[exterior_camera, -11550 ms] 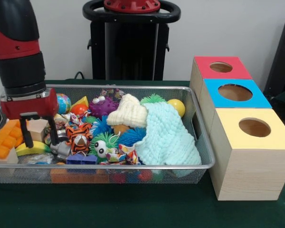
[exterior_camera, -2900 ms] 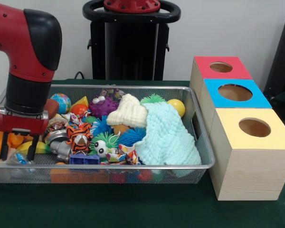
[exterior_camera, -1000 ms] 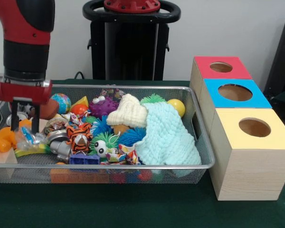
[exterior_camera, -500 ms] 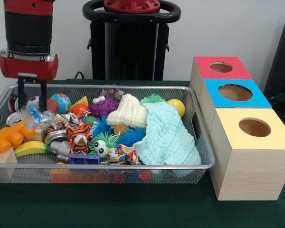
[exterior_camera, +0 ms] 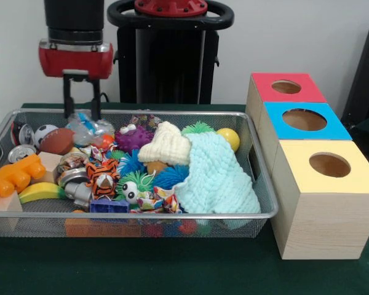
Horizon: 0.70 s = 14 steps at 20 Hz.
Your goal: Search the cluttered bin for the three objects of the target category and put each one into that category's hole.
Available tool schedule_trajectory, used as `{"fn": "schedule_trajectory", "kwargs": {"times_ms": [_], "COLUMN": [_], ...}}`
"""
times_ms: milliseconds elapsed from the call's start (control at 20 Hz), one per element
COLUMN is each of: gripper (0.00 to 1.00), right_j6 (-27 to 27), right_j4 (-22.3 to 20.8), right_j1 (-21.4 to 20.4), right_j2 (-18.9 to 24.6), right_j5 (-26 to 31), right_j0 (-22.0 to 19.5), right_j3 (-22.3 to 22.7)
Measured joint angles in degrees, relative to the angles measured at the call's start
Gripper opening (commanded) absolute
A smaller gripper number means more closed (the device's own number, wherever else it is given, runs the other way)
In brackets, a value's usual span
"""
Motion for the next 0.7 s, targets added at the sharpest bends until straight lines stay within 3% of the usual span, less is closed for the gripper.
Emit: {"fn": "schedule_trajectory", "kwargs": {"times_ms": [700], "gripper": [0.00], "right_j6": [0.06], "right_j4": [5.75], "right_j1": [-7.22], "right_j2": [-3.36], "right_j5": [-0.02], "right_j0": [11.04], "right_j3": [10.32]}}
